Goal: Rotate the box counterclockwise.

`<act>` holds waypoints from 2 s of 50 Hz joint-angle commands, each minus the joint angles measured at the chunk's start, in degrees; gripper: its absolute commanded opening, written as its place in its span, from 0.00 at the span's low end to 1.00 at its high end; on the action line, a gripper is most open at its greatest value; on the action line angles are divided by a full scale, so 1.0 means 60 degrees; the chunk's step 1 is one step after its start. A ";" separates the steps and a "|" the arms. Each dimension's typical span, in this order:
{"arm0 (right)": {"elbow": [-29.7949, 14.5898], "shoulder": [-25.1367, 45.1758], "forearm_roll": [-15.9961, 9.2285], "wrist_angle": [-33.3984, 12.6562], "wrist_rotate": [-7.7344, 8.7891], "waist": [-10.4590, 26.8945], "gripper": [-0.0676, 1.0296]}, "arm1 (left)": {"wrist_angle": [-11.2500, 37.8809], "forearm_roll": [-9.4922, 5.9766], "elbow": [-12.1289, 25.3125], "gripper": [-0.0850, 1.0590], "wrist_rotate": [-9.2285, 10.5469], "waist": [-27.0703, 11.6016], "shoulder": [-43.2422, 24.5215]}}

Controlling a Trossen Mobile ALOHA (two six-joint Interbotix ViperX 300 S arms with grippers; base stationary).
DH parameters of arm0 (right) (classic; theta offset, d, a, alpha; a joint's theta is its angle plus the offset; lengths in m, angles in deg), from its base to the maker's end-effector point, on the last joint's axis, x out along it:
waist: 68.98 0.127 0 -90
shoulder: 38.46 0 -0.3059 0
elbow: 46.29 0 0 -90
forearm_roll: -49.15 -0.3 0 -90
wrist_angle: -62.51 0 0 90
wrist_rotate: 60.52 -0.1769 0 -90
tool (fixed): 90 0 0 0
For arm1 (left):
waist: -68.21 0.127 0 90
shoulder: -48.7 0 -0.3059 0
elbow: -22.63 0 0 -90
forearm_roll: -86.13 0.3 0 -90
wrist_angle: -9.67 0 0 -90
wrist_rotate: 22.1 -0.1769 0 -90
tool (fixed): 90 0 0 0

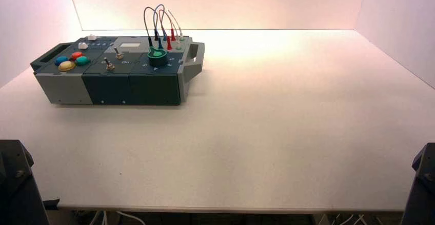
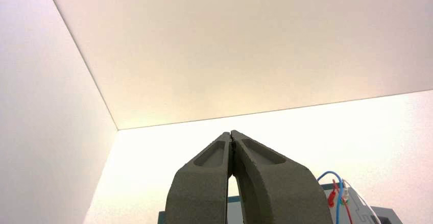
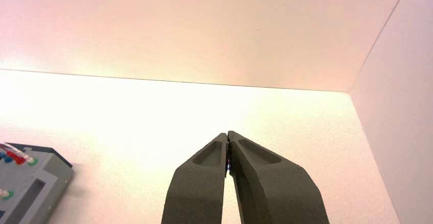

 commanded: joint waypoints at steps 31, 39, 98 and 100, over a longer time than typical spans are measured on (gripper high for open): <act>-0.1099 -0.0234 0.0000 -0.2461 0.0015 0.0747 0.04 | 0.2915 0.0029 0.1128 0.05 -0.0029 0.0015 0.0234; -0.1743 -0.0161 0.0029 -0.3706 0.0103 0.1479 0.04 | 0.4761 0.0059 0.1846 0.05 -0.0059 0.0059 0.0264; -0.3633 0.2974 -0.0410 -0.8408 0.1509 0.5742 0.04 | 0.8716 -0.0103 0.4424 0.05 -0.3237 0.2520 -0.3735; -0.3647 0.3062 -0.0410 -0.8320 0.1523 0.5786 0.04 | 0.8613 -0.0146 0.4424 0.05 -0.3252 0.2534 -0.3882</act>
